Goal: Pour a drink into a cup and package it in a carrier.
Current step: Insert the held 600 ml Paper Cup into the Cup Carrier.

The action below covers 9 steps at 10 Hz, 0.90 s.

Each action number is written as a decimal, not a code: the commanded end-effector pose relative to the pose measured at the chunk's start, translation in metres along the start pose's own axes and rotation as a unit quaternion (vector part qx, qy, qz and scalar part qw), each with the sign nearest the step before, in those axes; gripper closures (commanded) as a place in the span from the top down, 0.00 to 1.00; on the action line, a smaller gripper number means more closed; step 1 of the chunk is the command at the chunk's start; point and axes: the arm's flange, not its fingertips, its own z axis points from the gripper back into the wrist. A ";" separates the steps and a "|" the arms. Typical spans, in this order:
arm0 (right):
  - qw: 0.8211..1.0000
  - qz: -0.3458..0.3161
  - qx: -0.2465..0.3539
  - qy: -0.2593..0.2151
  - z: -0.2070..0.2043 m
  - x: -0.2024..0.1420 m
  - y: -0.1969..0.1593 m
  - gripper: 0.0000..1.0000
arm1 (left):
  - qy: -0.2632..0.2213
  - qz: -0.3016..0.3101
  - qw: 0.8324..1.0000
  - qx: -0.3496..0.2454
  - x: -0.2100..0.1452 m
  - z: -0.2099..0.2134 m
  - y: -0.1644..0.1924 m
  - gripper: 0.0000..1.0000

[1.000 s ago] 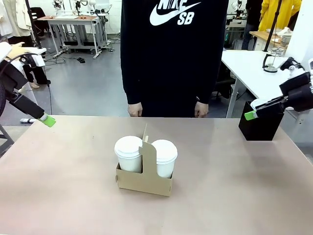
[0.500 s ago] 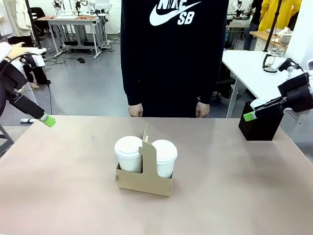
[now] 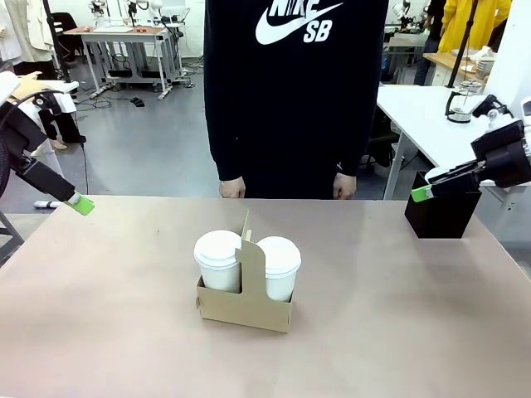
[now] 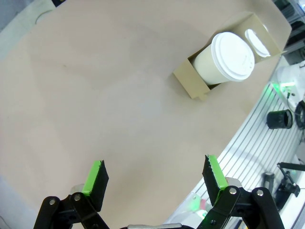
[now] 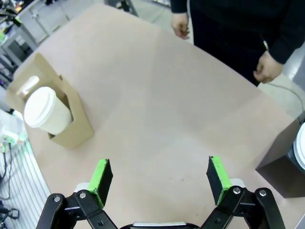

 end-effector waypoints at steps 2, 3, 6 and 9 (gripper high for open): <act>1.000 -0.007 -0.008 0.011 -0.001 -0.002 0.000 1.00 | -0.002 0.000 1.000 -0.004 0.000 0.001 -0.001 1.00; 1.000 -0.007 -0.008 0.011 -0.001 -0.002 0.000 1.00 | -0.002 0.000 1.000 -0.004 0.000 0.001 -0.001 1.00; 1.000 -0.007 -0.008 0.011 -0.001 -0.002 0.000 1.00 | -0.002 0.000 1.000 -0.004 0.000 0.001 -0.001 1.00; 1.000 -0.007 -0.008 0.011 -0.001 -0.002 0.000 1.00 | -0.002 0.000 1.000 -0.004 0.000 0.001 -0.001 1.00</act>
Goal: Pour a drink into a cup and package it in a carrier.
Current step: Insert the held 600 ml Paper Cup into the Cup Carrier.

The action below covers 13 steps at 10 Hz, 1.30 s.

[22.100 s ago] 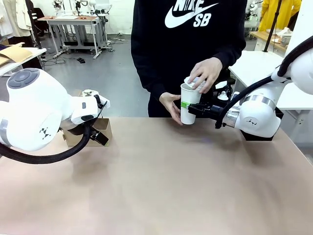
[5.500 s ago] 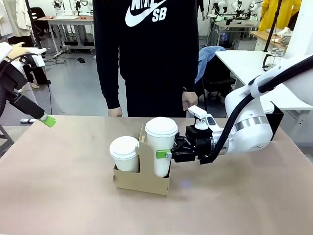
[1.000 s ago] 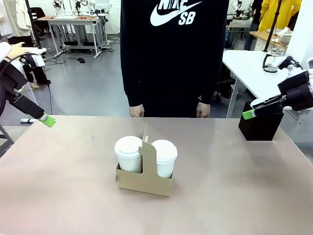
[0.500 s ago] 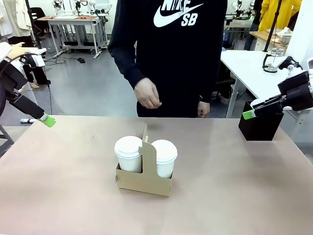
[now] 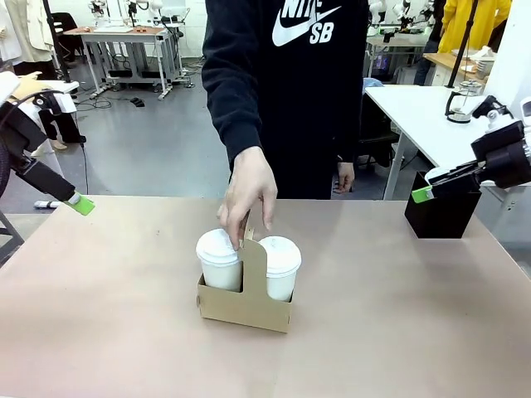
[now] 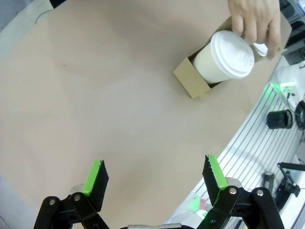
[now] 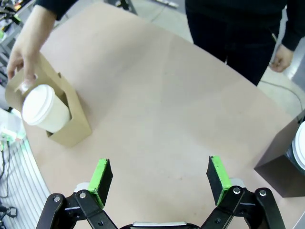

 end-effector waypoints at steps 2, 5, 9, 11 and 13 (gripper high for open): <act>1.000 -0.011 -0.006 0.007 -0.001 -0.001 0.001 1.00 | -0.002 0.000 1.000 -0.004 0.000 0.001 -0.001 1.00; 1.000 -0.011 -0.006 0.007 -0.001 -0.001 0.001 1.00 | -0.002 0.000 1.000 -0.004 0.000 0.001 -0.001 1.00; 1.000 -0.011 -0.006 0.007 -0.001 -0.001 0.001 1.00 | -0.002 0.000 1.000 -0.004 0.000 0.001 -0.001 1.00; 1.000 -0.011 -0.006 0.007 -0.001 -0.001 0.001 1.00 | -0.002 0.000 1.000 -0.004 0.000 0.001 -0.001 1.00; 1.000 -0.011 -0.006 0.007 -0.001 -0.001 0.001 1.00 | -0.002 0.000 1.000 -0.004 0.000 0.001 -0.001 1.00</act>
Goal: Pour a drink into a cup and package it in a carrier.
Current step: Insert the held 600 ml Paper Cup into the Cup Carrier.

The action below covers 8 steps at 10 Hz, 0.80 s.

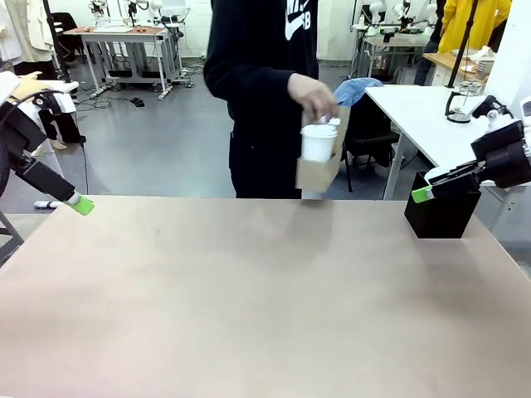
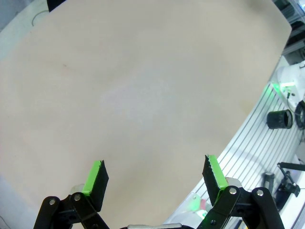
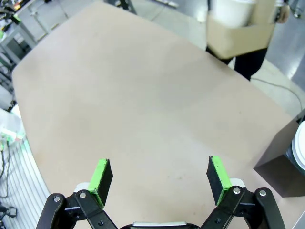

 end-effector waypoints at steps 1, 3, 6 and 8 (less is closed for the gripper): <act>1.000 -0.011 -0.005 0.006 -0.001 -0.002 0.002 1.00 | -0.002 0.000 1.000 -0.004 0.000 0.001 -0.001 1.00; 1.000 -0.011 -0.005 0.006 -0.001 -0.002 0.002 1.00 | -0.002 0.000 1.000 -0.004 0.000 0.001 -0.001 1.00; 1.000 -0.011 -0.005 0.006 -0.001 -0.002 0.002 1.00 | -0.002 0.000 1.000 -0.004 0.000 0.001 -0.001 1.00; 1.000 -0.011 -0.005 0.006 -0.001 -0.002 0.002 1.00 | -0.002 0.000 1.000 -0.004 0.000 0.001 -0.001 1.00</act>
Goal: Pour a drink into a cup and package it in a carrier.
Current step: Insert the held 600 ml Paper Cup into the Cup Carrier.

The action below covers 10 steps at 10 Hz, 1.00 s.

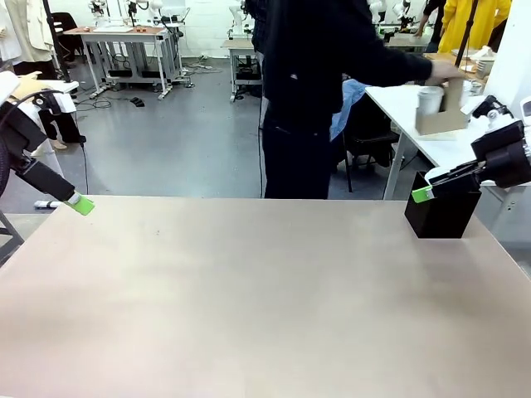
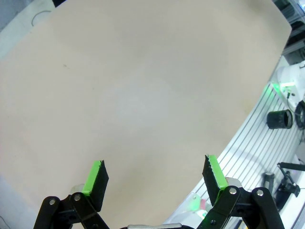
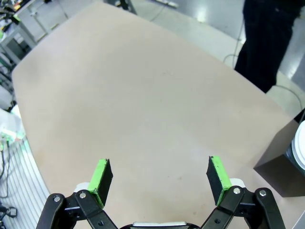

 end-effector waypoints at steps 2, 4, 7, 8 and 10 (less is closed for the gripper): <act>1.000 -0.011 -0.005 0.006 -0.001 -0.002 0.002 1.00 | -0.002 0.000 1.000 -0.004 0.000 0.001 -0.001 1.00; 1.000 -0.011 -0.005 0.006 -0.001 -0.002 0.002 1.00 | -0.002 0.000 1.000 -0.004 0.000 0.001 -0.001 1.00; 1.000 -0.011 -0.005 0.006 -0.001 -0.002 0.002 1.00 | -0.002 0.000 1.000 -0.004 0.000 0.001 -0.001 1.00; 1.000 -0.011 -0.005 0.006 -0.001 -0.002 0.002 1.00 | -0.002 0.000 1.000 -0.004 0.000 0.001 -0.001 1.00; 1.000 -0.011 -0.005 0.006 -0.001 -0.002 0.002 1.00 | -0.002 0.000 1.000 -0.004 0.000 0.001 -0.001 1.00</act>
